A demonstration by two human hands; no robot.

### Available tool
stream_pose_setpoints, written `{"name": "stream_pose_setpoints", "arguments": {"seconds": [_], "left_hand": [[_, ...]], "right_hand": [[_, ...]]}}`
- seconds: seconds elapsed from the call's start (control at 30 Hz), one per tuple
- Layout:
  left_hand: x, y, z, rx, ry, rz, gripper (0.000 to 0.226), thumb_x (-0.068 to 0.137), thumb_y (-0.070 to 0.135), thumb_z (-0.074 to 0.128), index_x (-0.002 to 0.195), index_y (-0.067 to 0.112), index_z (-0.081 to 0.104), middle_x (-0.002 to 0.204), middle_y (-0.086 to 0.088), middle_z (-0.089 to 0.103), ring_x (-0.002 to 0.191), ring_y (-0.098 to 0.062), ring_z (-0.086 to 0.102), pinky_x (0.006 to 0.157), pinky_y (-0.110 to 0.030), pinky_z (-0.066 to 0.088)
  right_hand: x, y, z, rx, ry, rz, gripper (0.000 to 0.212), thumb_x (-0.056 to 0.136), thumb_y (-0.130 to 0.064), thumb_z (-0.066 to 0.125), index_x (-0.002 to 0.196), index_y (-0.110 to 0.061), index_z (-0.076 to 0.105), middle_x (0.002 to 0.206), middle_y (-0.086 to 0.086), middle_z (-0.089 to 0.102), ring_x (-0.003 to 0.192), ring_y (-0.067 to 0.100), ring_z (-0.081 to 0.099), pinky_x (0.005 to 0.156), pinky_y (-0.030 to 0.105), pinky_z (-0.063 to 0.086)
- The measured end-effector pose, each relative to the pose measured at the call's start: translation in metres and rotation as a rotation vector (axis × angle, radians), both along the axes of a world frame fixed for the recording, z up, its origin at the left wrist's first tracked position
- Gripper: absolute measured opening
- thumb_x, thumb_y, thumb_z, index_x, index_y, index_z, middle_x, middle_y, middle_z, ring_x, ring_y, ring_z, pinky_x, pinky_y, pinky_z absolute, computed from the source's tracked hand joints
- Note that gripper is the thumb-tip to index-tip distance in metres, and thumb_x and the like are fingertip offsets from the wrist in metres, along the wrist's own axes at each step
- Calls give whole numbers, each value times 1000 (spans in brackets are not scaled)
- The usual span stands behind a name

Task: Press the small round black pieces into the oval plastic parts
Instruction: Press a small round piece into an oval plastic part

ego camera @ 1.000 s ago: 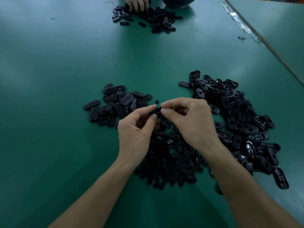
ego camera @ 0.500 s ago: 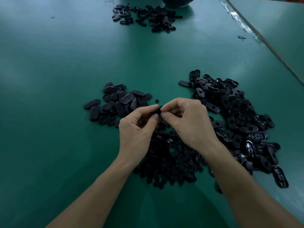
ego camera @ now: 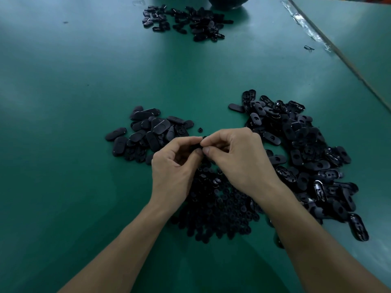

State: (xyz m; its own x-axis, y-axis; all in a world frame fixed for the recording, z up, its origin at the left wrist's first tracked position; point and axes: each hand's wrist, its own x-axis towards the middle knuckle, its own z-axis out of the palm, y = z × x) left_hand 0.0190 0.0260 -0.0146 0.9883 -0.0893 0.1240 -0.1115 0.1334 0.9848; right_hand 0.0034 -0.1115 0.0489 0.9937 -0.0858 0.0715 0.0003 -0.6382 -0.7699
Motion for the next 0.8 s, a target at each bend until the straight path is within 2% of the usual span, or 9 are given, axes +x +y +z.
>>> {"name": "stream_pose_setpoints", "arguments": {"seconds": [0.07, 0.13, 0.23, 0.37, 0.5, 0.63, 0.7, 0.8], "left_hand": [[-1, 0, 2, -22, -7, 17, 16, 93, 2, 69, 103, 14, 72, 93, -2, 77, 87, -16, 74, 78, -24, 57], [0, 0, 3, -35, -12, 38, 14, 93, 5, 69, 102, 15, 71, 91, 1, 77, 84, -11, 73, 75, -21, 57], [1, 0, 4, -40, -17, 53, 14, 93, 7, 70, 102, 18, 71, 86, 5, 76, 78, -6, 70, 72, -18, 55], [1, 0, 3, -54, -9, 40, 15, 92, 6, 70, 101, 18, 71, 85, 4, 76, 77, -7, 70, 71, -18, 54], [2, -1, 1, -39, 6, 31, 18, 93, 4, 70, 101, 20, 72, 88, 2, 76, 81, -9, 71, 73, -18, 55], [2, -2, -2, -3, 7, 34, 22, 92, 3, 70, 101, 24, 73, 90, 2, 77, 83, -9, 71, 75, -19, 55], [3, -2, -2, -10, 12, 33, 23, 91, 4, 71, 100, 25, 73, 91, 2, 77, 85, -9, 72, 77, -19, 55], [4, -1, -3, -27, 15, 30, 21, 89, 8, 72, 100, 25, 73, 92, 1, 77, 87, -12, 73, 79, -21, 56]], "right_hand": [[-2, 4, 0, 7, 1, 7, 17, 92, -9, 69, 102, -20, 78, 88, -12, 73, 83, -10, 65, 72, 1, 47], [-1, 5, 2, 40, 17, 7, 19, 93, -10, 67, 103, -22, 79, 90, -11, 75, 83, -6, 67, 75, 5, 51], [2, 1, 3, 139, 77, 1, 18, 91, -13, 69, 99, -25, 79, 84, -11, 75, 78, -1, 69, 75, 17, 55], [2, -4, 0, 179, 104, 27, 18, 90, -13, 70, 98, -26, 79, 73, -15, 71, 66, -5, 65, 66, 14, 48], [-1, -10, -2, 175, 82, 52, 19, 91, -12, 71, 99, -27, 78, 80, -11, 74, 78, 2, 71, 78, 23, 57], [-1, -12, -6, 107, 9, 15, 22, 89, -16, 73, 106, -31, 74, 83, -8, 70, 77, 5, 65, 71, 12, 49], [1, -13, -7, 89, 22, 20, 23, 90, -16, 73, 109, -29, 74, 89, -11, 70, 81, 0, 66, 74, 8, 48], [3, -16, -8, 134, 43, 43, 16, 90, -15, 74, 104, -23, 76, 87, -13, 74, 83, -2, 70, 80, 16, 55]]}}
